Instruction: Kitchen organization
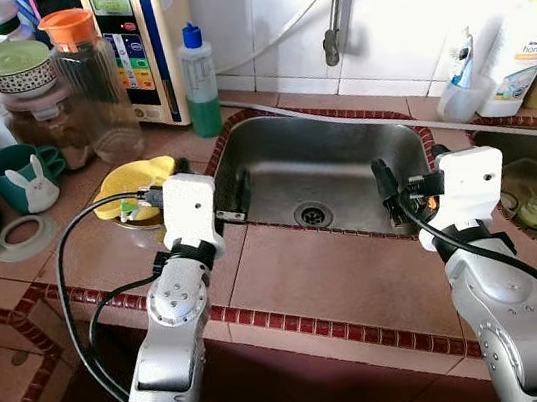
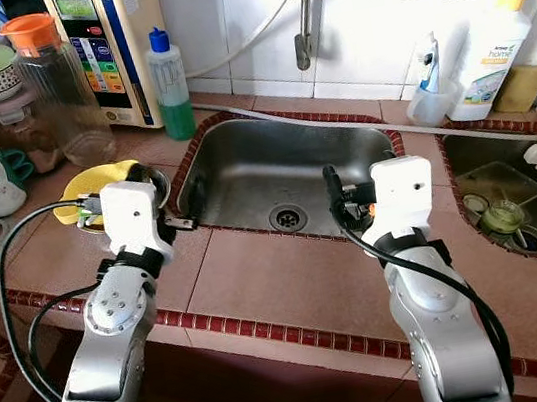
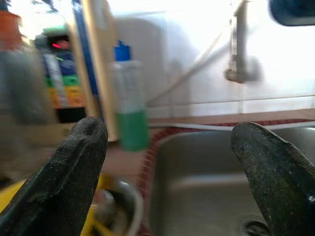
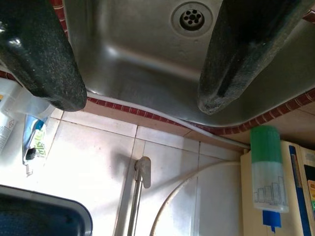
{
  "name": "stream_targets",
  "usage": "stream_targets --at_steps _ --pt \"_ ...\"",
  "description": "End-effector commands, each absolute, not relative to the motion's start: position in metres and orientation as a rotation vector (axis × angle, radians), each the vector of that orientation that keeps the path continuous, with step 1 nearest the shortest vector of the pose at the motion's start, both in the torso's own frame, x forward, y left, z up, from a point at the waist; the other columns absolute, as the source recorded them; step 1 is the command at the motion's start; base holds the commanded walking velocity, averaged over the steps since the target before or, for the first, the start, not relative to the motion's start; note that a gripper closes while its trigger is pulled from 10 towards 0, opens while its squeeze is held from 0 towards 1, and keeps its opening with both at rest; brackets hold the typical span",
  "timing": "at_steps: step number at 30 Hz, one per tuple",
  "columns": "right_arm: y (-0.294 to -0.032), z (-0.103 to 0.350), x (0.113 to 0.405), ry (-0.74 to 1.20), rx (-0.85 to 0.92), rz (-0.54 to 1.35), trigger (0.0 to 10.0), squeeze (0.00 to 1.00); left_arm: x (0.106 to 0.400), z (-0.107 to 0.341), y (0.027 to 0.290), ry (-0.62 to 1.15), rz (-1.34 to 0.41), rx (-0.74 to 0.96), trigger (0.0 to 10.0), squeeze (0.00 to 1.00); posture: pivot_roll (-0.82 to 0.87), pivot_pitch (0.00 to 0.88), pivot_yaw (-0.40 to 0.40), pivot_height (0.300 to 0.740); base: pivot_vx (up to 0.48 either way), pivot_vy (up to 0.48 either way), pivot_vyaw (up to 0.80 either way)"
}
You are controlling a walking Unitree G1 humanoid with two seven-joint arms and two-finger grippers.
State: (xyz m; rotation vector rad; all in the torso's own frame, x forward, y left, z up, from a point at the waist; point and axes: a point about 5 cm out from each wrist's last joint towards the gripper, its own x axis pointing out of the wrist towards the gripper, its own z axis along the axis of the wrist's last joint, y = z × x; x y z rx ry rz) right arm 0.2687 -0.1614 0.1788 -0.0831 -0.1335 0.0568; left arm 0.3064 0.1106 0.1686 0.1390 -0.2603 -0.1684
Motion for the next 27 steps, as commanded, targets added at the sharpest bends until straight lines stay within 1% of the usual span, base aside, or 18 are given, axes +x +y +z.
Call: stream_targets --at_steps 1,4,5,6,9,11,14,23,27 --pt "-0.164 0.179 0.269 -0.128 -0.083 0.053 10.0 0.0 0.31 0.173 0.114 -0.28 -0.133 0.163 10.0 0.0 0.11 0.0 -0.046 0.74 0.0 0.0 0.0" --pt "-0.164 0.179 0.269 -0.128 -0.084 0.056 10.0 0.0 0.313 0.175 0.126 -0.298 -0.033 0.221 10.0 0.0 0.12 0.0 -0.048 0.74 0.0 0.0 0.0" --pt "-0.164 0.179 0.269 -0.128 -0.084 0.056 10.0 0.0 0.313 0.175 0.126 -0.298 -0.033 0.221 10.0 0.0 0.12 0.0 -0.048 0.74 0.0 0.0 0.0" --pt "-0.163 0.179 0.269 -0.127 -0.084 0.057 10.0 0.0 0.315 0.171 0.131 -0.277 0.012 0.225 10.0 0.0 0.12 0.0 -0.048 0.74 0.0 0.0 0.0" --pt "-0.163 0.179 0.269 -0.127 -0.083 0.061 10.0 0.0 0.316 0.167 0.135 -0.254 0.036 0.229 10.0 0.0 0.12 0.0 -0.048 0.74 0.0 0.0 0.0" --pt "-0.16 0.178 0.269 -0.117 -0.07 0.086 10.0 0.0 0.317 0.165 0.14 -0.255 0.063 0.262 10.0 0.0 0.12 0.0 -0.045 0.74 0.0 0.0 0.0" --pt "-0.147 0.172 0.265 -0.066 0.004 0.208 10.0 0.0 0.322 0.161 0.151 -0.222 0.137 0.263 10.0 0.0 0.11 0.0 -0.043 0.74 0.0 0.0 0.0" --pt "-0.132 0.166 0.256 -0.007 0.028 0.337 10.0 0.0 0.326 0.149 0.164 -0.166 0.194 0.244 10.0 0.0 0.11 0.0 -0.047 0.74 0.0 0.0 0.0" --pt "-0.127 0.163 0.251 0.018 0.032 0.385 10.0 0.0 0.326 0.146 0.163 -0.142 0.164 0.2 10.0 0.0 0.11 0.0 -0.047 0.74 0.0 0.0 0.0"
